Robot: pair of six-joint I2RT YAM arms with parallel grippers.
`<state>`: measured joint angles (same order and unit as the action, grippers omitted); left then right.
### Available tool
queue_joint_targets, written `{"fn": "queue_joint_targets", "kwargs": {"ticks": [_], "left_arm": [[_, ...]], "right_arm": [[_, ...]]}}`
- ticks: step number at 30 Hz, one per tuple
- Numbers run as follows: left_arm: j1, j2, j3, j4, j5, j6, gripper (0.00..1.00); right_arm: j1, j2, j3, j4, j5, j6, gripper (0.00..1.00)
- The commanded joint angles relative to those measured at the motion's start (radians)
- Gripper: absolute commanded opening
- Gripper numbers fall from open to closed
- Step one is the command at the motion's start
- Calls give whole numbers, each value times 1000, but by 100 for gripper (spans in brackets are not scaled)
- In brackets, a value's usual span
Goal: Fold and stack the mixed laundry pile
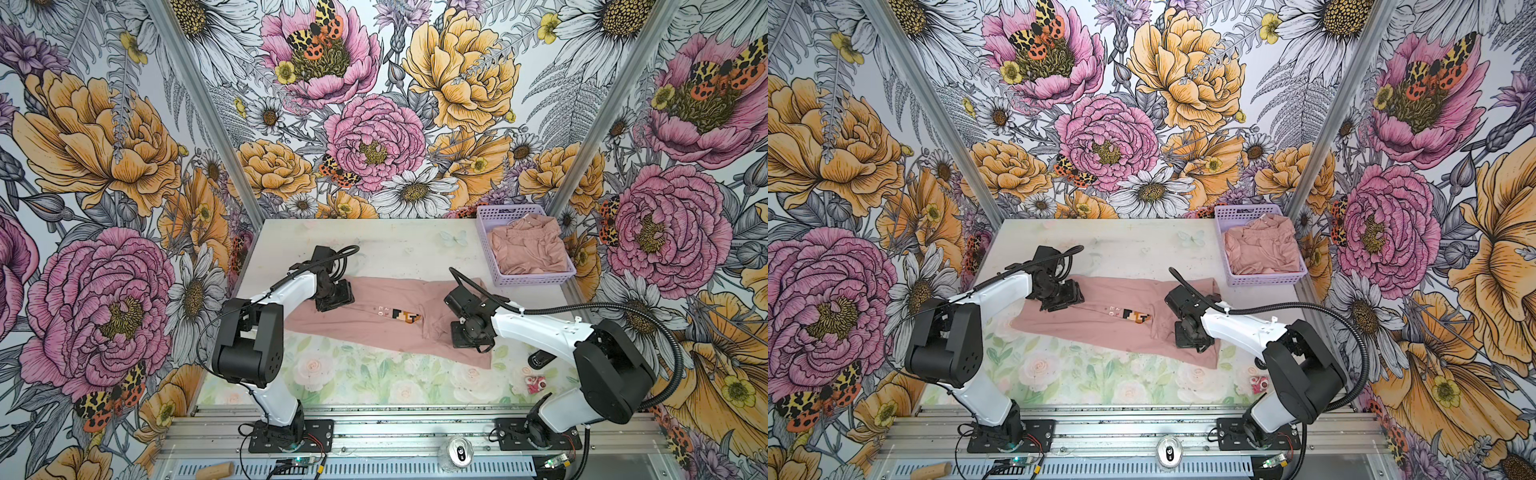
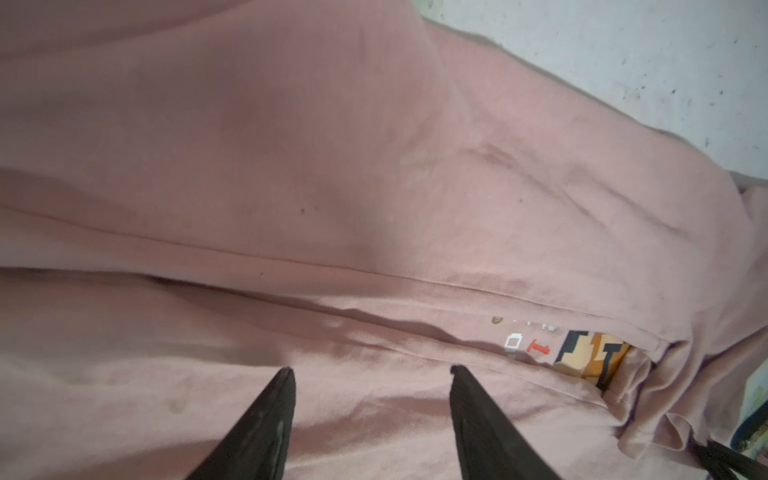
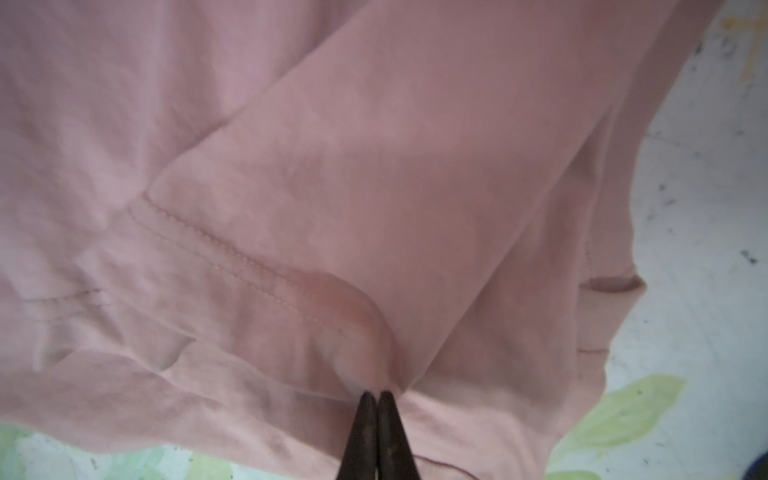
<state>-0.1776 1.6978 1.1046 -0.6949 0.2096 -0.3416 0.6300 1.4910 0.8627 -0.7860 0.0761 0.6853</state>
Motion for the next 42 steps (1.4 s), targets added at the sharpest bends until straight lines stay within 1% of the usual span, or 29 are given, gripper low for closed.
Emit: {"fn": "queue_joint_targets", "kwargs": {"ticks": [1, 8, 11, 13, 17, 19, 25, 29, 32, 36, 37, 38, 42], "left_arm": [[15, 18, -10, 29, 6, 0, 61], [23, 42, -3, 30, 9, 3, 61], [5, 34, -2, 29, 22, -2, 60], [-40, 10, 3, 36, 35, -4, 61], [-206, -31, 24, 47, 38, 23, 59], [-288, -36, 33, 60, 50, 16, 57], [-482, -10, 8, 193, 155, -83, 50], [-584, 34, 4, 270, 186, -128, 49], [-626, 73, 30, 294, 201, -143, 48], [-643, 113, 72, 301, 231, -154, 48], [-643, 160, 80, 299, 237, -156, 47], [-643, 177, 87, 299, 237, -161, 45], [-644, 214, 110, 280, 212, -166, 40]], "right_arm": [[5, -60, -37, -29, 17, 51, 0], [7, -80, -90, -26, 29, 81, 0], [7, -70, -93, -23, 30, 86, 0], [7, -71, -93, -22, 29, 89, 0], [8, -78, -99, -4, 29, 94, 0], [6, -83, -99, 2, 24, 92, 0], [-2, -118, -118, 8, 30, 68, 0], [-11, -147, -143, 31, 10, 50, 0], [-17, -159, -151, 45, -8, 29, 0], [-21, -171, -162, 60, -37, 17, 0], [-21, -178, -169, 62, -42, 18, 0], [-21, -186, -176, 63, -45, 22, 0], [-20, -219, -197, 65, -50, 33, 0]]}}
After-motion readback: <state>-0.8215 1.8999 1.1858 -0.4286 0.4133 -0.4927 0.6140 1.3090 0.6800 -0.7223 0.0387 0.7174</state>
